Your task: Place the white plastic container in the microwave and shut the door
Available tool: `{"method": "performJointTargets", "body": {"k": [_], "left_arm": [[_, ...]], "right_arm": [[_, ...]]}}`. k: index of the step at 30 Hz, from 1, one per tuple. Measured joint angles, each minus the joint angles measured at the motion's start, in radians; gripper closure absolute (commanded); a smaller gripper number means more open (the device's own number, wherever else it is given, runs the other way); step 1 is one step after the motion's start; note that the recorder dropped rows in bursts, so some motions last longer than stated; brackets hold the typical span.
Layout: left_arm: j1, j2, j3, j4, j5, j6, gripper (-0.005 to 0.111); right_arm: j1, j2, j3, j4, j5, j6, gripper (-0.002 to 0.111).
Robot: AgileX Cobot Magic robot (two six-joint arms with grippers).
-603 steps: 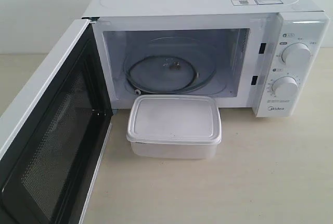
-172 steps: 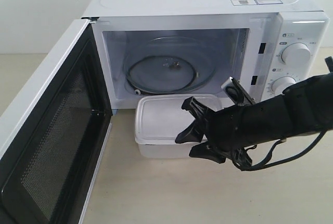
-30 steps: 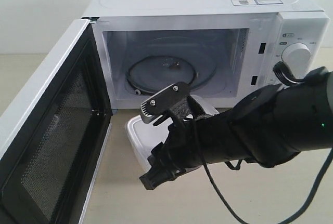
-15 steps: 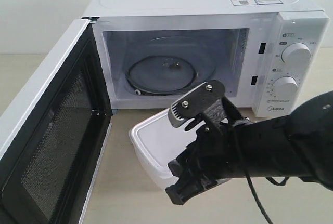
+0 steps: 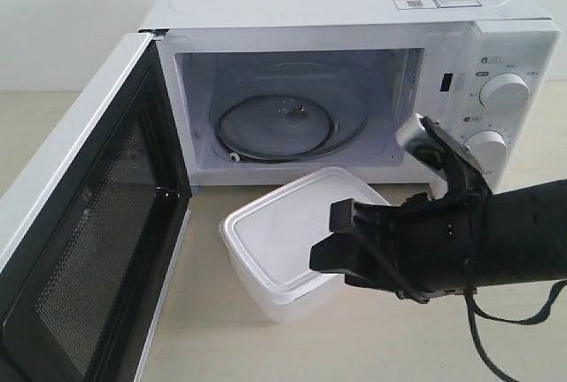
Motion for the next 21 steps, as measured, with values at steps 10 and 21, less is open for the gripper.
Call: {"method": "performJointTargets", "body": {"k": [10,21], "left_arm": [[0.0,0.0,0.0,0.0,0.0,0.0,0.103],[0.0,0.0,0.0,0.0,0.0,0.0,0.103]], "right_arm": [[-0.155,0.001,0.078,0.106,0.167,-0.162,0.061],[-0.192,0.172,0.073,0.109,0.205,-0.215,0.061]]}}
